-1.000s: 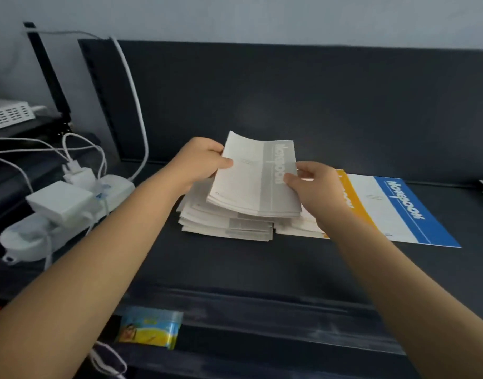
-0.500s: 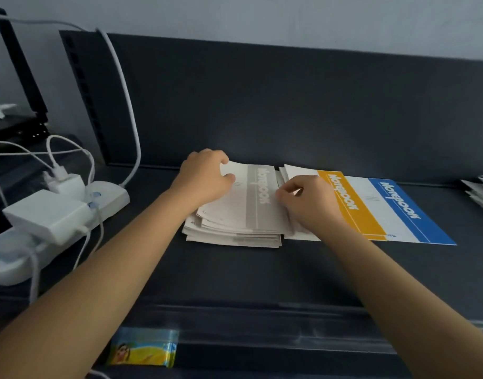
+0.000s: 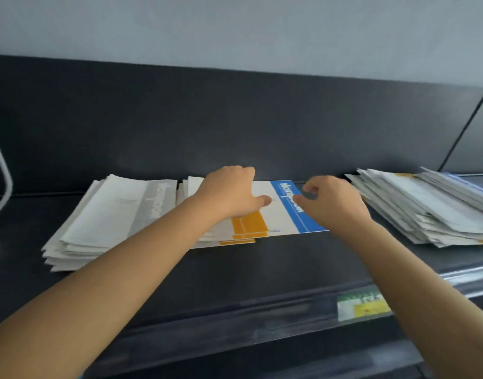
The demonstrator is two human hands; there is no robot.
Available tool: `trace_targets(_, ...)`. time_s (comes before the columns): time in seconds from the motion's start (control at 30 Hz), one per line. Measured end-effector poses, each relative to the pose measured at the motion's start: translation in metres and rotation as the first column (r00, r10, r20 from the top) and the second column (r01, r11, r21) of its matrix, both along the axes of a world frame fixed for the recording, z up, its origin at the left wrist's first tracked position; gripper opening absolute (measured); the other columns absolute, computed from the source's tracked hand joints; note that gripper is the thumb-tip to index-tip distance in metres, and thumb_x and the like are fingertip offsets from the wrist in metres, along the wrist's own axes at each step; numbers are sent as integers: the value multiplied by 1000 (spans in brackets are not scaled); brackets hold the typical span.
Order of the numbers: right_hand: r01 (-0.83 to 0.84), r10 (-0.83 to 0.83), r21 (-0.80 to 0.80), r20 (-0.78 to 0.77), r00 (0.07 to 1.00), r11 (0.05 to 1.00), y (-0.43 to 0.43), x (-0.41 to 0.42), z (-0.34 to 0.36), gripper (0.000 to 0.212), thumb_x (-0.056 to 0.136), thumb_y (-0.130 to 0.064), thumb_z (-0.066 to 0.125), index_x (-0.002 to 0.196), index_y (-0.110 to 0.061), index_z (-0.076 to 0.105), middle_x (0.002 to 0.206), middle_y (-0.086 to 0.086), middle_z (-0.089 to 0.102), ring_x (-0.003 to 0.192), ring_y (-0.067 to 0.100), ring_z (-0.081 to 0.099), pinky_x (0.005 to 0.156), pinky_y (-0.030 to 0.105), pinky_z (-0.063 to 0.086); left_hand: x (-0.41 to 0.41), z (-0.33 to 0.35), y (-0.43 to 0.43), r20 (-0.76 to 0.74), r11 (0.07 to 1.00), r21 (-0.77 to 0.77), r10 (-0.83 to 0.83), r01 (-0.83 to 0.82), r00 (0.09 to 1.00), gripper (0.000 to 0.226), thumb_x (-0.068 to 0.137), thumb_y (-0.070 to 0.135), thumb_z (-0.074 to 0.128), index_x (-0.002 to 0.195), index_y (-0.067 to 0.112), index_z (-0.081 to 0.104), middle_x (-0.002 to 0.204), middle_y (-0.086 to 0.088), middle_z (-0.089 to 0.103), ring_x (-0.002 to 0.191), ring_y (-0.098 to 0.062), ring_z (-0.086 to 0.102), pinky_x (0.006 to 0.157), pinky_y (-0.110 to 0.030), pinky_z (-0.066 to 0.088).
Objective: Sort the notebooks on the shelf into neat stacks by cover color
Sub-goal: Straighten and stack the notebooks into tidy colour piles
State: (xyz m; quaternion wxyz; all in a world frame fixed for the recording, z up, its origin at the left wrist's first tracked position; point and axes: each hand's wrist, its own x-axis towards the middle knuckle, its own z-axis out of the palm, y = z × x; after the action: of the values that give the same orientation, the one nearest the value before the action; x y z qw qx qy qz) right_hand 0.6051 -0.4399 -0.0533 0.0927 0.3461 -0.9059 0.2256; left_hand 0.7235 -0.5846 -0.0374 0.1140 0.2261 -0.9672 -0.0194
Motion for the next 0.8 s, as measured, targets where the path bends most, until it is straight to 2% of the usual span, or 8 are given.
trace_targets(0.13,45,-44,21,-16,999,999,57,-59,9,26,86,-38,61,94,-14,63,93,2,62,97,26,59,70,29,40,-64,-1,51,2,999,-9,-34,34,999,65,86,67,52,129,18,50,127,-1,58,114,-23,55,84,-37,50)
trace_targets(0.23,69,-70,39,19,997,997,99,-108,12,34,88,-40,61,111,-15,65,112,4,65,107,25,57,82,31,43,-110,-1,92,-21,998,49,-37,38,999,66,86,68,51,126,16,52,124,-1,58,114,-23,54,89,-39,49)
trace_targets(0.37,91,-93,102,11,996,991,152,-170,16,41,88,-42,59,119,-15,63,121,2,62,113,24,56,85,31,42,-167,-3,142,-45,987,154,-35,42,998,65,85,68,51,122,15,54,120,3,59,112,-21,54,90,-40,48)
trace_targets(0.47,134,-139,132,26,990,982,183,-210,20,38,90,-41,58,113,-13,63,117,2,63,107,26,56,74,27,39,-199,-3,169,-53,977,210,-35,45,998,67,85,68,51,127,17,52,125,4,58,112,-19,55,88,-38,49)
trace_targets(0.53,146,-153,191,21,988,971,196,-230,20,32,89,-40,56,96,-10,63,105,5,65,87,25,55,60,26,35,-215,-3,182,-50,972,233,-34,44,998,66,87,67,50,130,17,51,129,4,56,114,-18,54,87,-36,48)
trace_targets(0.6,161,-169,224,16,985,961,204,-247,17,32,89,-39,56,94,-8,62,99,7,63,78,23,51,56,27,35,-230,-4,191,-45,971,237,-31,40,999,66,88,67,49,132,17,50,130,4,55,115,-18,54,86,-36,48)
trace_targets(0.73,224,-229,194,4,974,955,221,-272,11,39,86,-38,60,110,-6,61,106,9,64,99,28,50,73,35,44,-255,-10,203,-32,969,240,-58,64,998,66,87,68,49,129,18,52,126,3,58,110,-17,56,88,-38,51)
trace_targets(0.8,238,-252,208,43,967,949,230,-288,13,47,85,-43,62,111,-3,59,107,9,62,106,29,52,80,37,44,-264,-11,208,-53,966,245,-70,81,996,67,88,67,48,133,17,50,132,4,56,117,-16,54,92,-37,49)
